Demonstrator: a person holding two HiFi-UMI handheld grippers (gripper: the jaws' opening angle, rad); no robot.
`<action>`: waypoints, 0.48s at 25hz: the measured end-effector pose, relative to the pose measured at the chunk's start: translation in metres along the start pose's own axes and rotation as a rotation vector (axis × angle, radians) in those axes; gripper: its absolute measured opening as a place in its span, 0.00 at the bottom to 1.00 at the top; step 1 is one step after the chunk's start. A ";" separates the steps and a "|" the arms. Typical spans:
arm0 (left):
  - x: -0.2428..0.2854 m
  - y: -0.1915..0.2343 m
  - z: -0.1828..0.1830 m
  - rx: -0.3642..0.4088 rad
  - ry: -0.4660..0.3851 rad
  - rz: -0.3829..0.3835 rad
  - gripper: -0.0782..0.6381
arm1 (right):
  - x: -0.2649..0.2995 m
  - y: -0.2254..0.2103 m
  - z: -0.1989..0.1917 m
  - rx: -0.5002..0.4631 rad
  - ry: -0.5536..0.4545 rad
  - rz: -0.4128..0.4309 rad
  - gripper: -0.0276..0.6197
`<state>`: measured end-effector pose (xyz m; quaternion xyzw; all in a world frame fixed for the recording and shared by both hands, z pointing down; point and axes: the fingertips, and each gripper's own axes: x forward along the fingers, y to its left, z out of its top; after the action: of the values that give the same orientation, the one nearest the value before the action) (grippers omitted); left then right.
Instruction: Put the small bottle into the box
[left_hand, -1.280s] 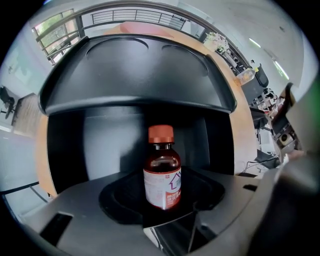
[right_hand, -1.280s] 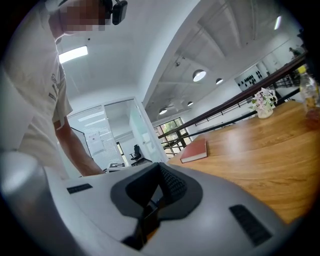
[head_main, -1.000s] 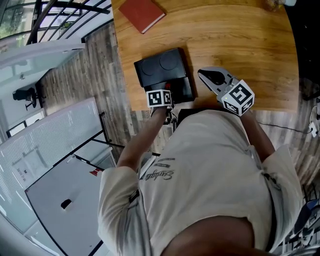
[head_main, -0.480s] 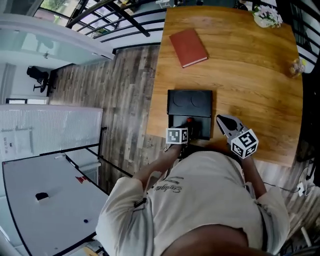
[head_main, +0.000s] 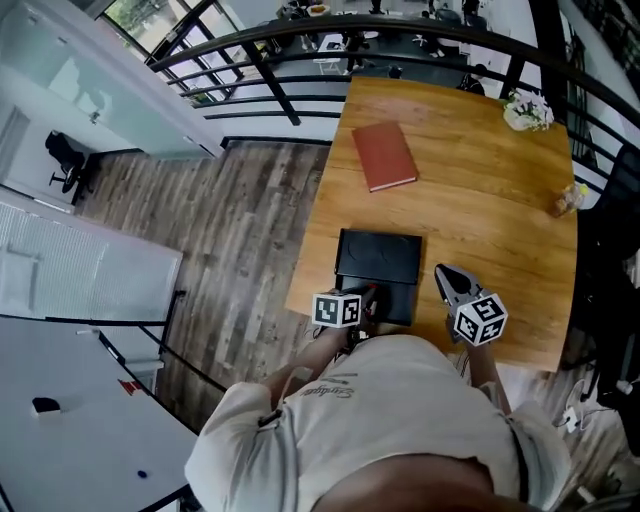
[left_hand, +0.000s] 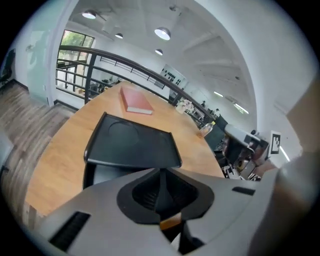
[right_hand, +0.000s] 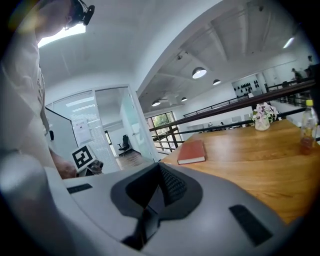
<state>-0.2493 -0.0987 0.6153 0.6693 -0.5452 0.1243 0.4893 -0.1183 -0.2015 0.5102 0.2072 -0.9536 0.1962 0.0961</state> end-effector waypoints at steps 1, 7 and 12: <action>-0.003 -0.004 0.010 0.014 -0.024 -0.013 0.17 | 0.001 -0.001 0.005 -0.005 0.000 -0.004 0.03; -0.006 -0.019 0.058 0.174 -0.125 -0.032 0.16 | 0.009 0.010 0.044 -0.114 -0.020 0.007 0.03; -0.014 -0.030 0.105 0.180 -0.236 -0.062 0.16 | 0.009 0.014 0.059 -0.095 -0.057 -0.006 0.03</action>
<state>-0.2676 -0.1756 0.5382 0.7369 -0.5649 0.0780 0.3631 -0.1382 -0.2169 0.4545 0.2108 -0.9635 0.1444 0.0793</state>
